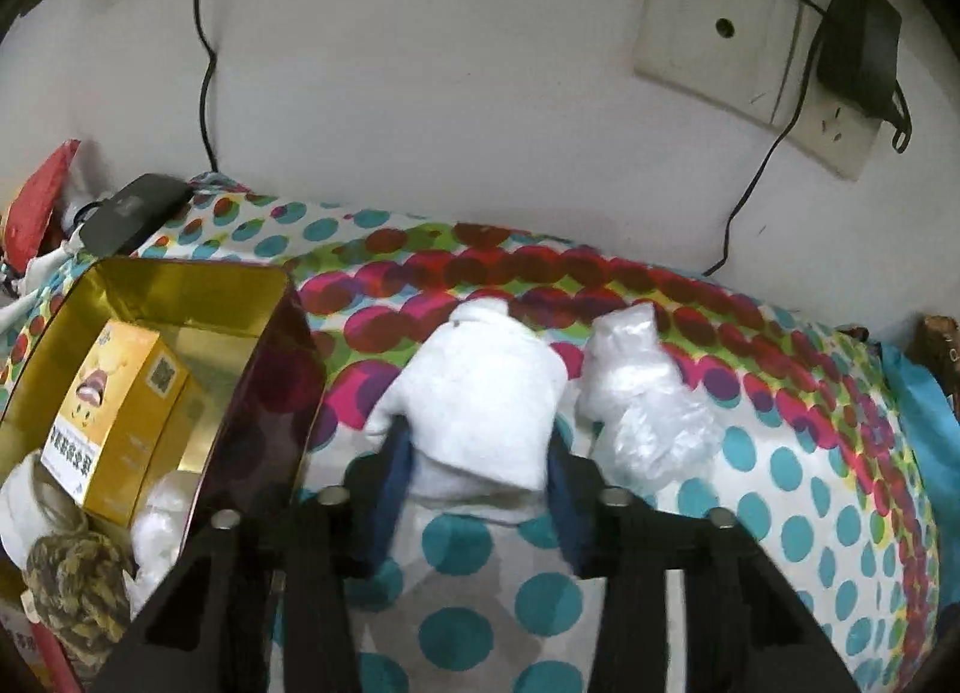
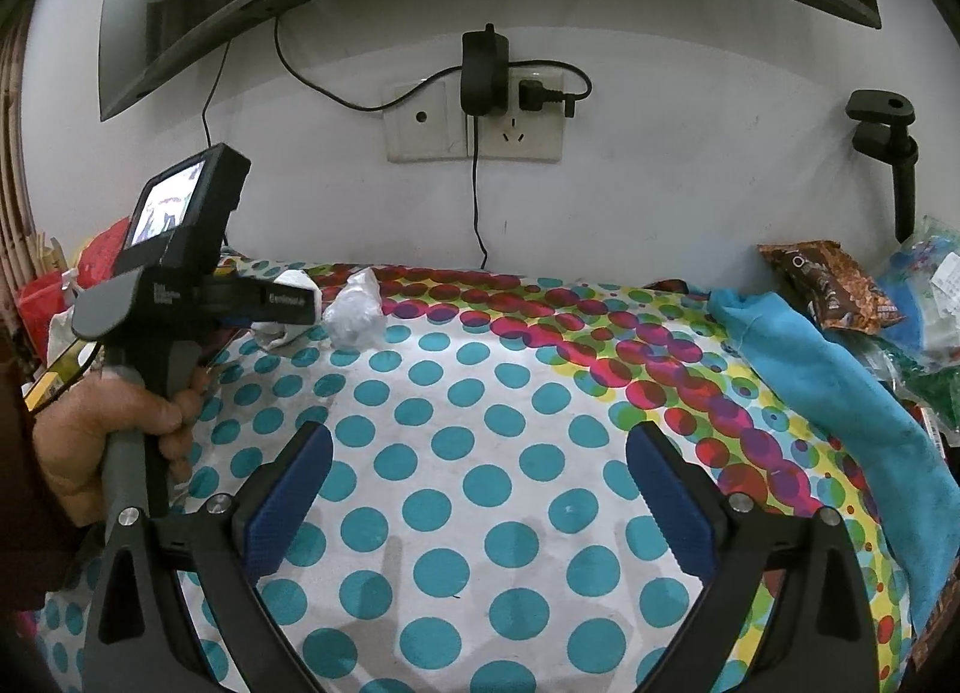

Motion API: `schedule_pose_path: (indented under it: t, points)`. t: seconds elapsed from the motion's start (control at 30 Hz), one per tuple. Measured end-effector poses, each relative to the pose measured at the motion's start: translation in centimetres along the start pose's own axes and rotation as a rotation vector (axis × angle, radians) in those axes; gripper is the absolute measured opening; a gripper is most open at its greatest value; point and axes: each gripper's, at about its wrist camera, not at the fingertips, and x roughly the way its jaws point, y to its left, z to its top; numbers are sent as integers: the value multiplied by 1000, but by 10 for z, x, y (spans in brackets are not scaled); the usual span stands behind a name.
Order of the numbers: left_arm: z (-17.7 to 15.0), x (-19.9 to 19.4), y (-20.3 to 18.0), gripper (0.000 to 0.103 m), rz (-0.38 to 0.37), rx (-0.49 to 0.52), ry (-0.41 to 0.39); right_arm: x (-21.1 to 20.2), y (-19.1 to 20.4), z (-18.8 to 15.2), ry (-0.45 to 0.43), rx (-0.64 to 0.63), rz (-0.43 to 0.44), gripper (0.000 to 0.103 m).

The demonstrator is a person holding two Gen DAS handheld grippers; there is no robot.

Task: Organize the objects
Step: 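Grasp the white cloth with the left tool, then grasp the clear plastic bag with the right tool while the left tool holds the white cloth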

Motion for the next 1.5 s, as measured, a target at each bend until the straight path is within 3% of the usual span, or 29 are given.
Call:
schedule_pose_path:
  t: [0.2, 0.6, 0.87, 1.27, 1.5]
  points:
    - [-7, -11, -2, 27, -7, 27, -45, 0, 1, 0, 6, -8, 1, 98]
    - [-62, -80, -12, 26, -13, 133, -159, 3, 2, 0, 17, -10, 42, 98]
    - [-111, -128, 16, 26, -22, 178, -143, 17, -5, 5, 53, 43, 112, 98]
    - [-142, -184, 35, 26, -87, 272, -173, 89, 53, 49, 124, -75, 156, 68]
    - [-143, -210, 42, 27, -88, 330, -231, 134, 85, 67, 182, -122, 138, 65]
